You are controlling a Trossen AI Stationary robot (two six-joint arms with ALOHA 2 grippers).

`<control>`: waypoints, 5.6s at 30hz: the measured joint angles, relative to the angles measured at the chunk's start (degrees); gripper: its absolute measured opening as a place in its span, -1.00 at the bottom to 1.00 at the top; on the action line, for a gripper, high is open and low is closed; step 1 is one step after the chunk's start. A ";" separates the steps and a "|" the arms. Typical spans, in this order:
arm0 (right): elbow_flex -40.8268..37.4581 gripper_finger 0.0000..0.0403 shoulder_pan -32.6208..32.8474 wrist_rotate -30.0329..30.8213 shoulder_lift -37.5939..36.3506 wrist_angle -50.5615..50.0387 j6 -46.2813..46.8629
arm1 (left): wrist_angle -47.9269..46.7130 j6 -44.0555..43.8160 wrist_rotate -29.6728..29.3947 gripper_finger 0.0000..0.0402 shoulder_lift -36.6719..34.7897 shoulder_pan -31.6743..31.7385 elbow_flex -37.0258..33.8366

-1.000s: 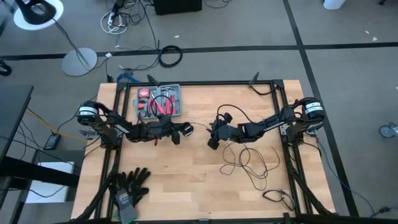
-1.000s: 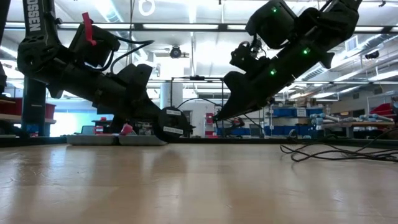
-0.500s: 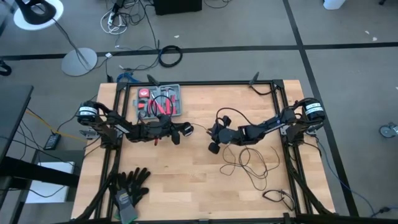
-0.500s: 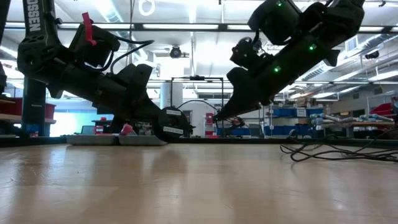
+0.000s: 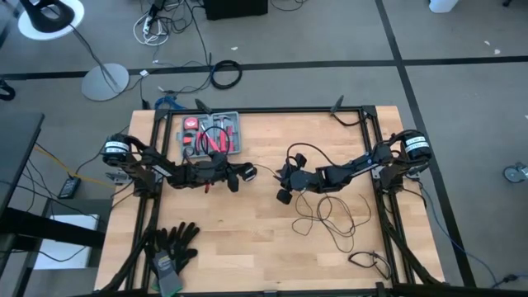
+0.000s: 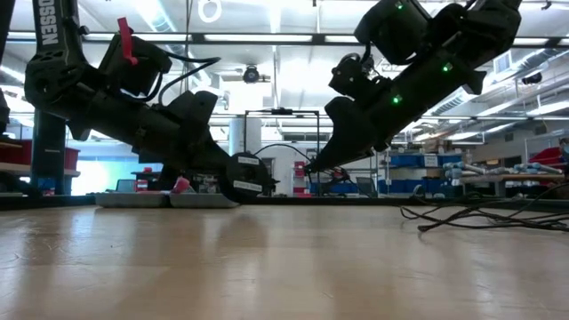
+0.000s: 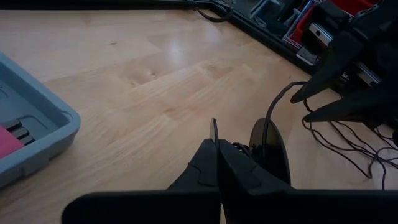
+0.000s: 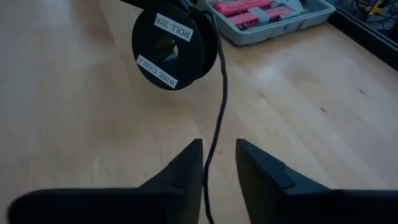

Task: Coil cords
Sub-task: Coil the black wire onto the spool

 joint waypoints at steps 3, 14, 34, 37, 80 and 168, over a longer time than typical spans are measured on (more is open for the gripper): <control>0.00 -0.74 0.32 -0.11 0.00 -0.66 0.54 | 0.39 -0.08 0.04 -1.00 0.00 0.00 -0.02; 0.02 -0.98 1.29 -0.65 1.77 -7.48 14.13 | 7.06 -0.15 2.55 -1.00 -0.04 -0.02 0.02; 26.25 -1.00 0.57 -10.45 16.53 -9.85 -10.89 | -6.68 -1.37 -1.25 -1.00 0.01 -0.13 6.67; 26.43 -1.00 -1.17 -12.89 14.71 -12.51 -11.61 | -7.60 -0.48 2.50 -1.00 0.02 -0.11 6.95; 11.48 -0.70 -2.53 -14.59 5.92 -23.36 7.52 | -8.39 -1.51 7.78 -1.00 0.09 -0.02 3.88; 27.41 -0.97 -7.74 -18.25 10.34 -29.92 -5.82 | -7.88 -3.36 8.59 -1.00 0.02 -0.04 3.89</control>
